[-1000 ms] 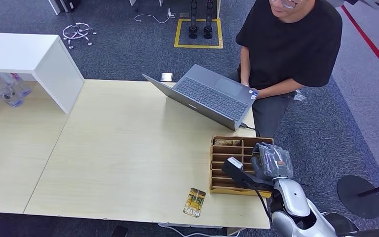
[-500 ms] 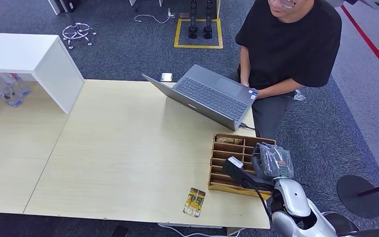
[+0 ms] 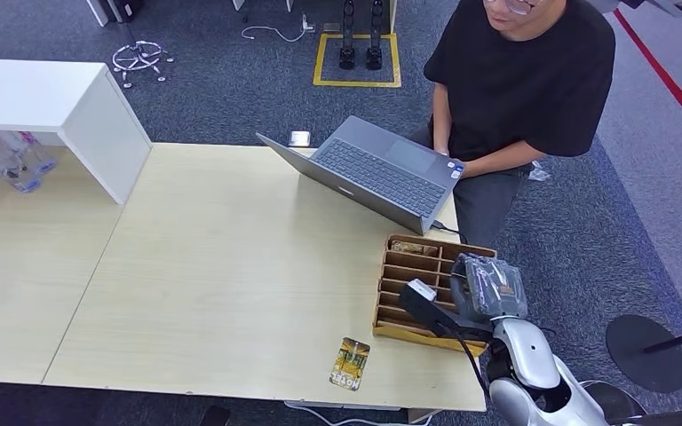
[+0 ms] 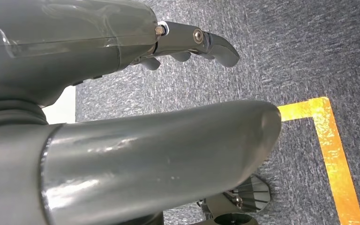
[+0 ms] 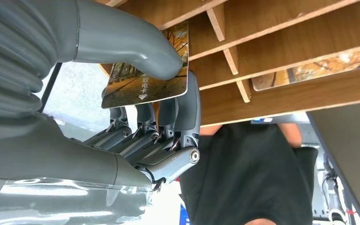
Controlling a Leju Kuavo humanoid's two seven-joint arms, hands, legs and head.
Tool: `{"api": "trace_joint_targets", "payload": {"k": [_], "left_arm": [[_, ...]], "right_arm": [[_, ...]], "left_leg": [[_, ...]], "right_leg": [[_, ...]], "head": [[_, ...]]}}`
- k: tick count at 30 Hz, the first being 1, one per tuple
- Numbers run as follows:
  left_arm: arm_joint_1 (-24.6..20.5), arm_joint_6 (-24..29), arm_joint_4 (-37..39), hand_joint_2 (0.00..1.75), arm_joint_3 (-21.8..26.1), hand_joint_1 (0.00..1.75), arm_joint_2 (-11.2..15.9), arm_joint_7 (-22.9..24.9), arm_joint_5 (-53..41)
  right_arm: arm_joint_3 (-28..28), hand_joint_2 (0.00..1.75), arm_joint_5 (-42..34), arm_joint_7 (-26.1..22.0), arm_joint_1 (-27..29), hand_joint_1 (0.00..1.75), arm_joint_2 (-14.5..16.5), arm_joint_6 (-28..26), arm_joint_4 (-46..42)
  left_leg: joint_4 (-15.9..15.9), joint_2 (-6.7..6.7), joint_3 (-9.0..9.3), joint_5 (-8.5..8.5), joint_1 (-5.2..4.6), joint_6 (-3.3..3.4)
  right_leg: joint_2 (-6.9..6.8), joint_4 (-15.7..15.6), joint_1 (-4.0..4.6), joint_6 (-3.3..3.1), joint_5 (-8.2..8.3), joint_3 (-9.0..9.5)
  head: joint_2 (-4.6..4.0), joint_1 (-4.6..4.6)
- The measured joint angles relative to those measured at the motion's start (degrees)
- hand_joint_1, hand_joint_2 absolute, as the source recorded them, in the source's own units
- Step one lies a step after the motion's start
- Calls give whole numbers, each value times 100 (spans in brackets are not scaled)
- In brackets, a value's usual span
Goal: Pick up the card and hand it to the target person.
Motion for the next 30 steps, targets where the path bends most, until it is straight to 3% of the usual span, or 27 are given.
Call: {"api": "trace_joint_targets", "payload": {"k": [9, 19, 30], "left_arm": [[0, 0, -1, 0, 0, 0, 0, -3, 0], [0, 0, -1, 0, 0, 0, 0, -3, 8], [2, 32, -1, 0, 1, 0, 2, -2, 35]], "right_arm": [[13, 175, -55, -26, -29, 174, -1, 96, -16], [14, 175, -97, 20, -87, 175, -61, 229, -179], [-107, 175, -92, 284, -247, 175, -322, 585, -974]], "left_leg": [[0, 0, 0, 0, 0, 0], [0, 0, 0, 0, 0, 0], [0, 0, 5, 0, 0, 0]], "right_leg": [[0, 0, 0, 0, 0, -1], [0, 0, 0, 0, 0, -1], [-1, 0, 0, 0, 0, -1]], "head": [[0, 0], [0, -1], [0, -1]]}}
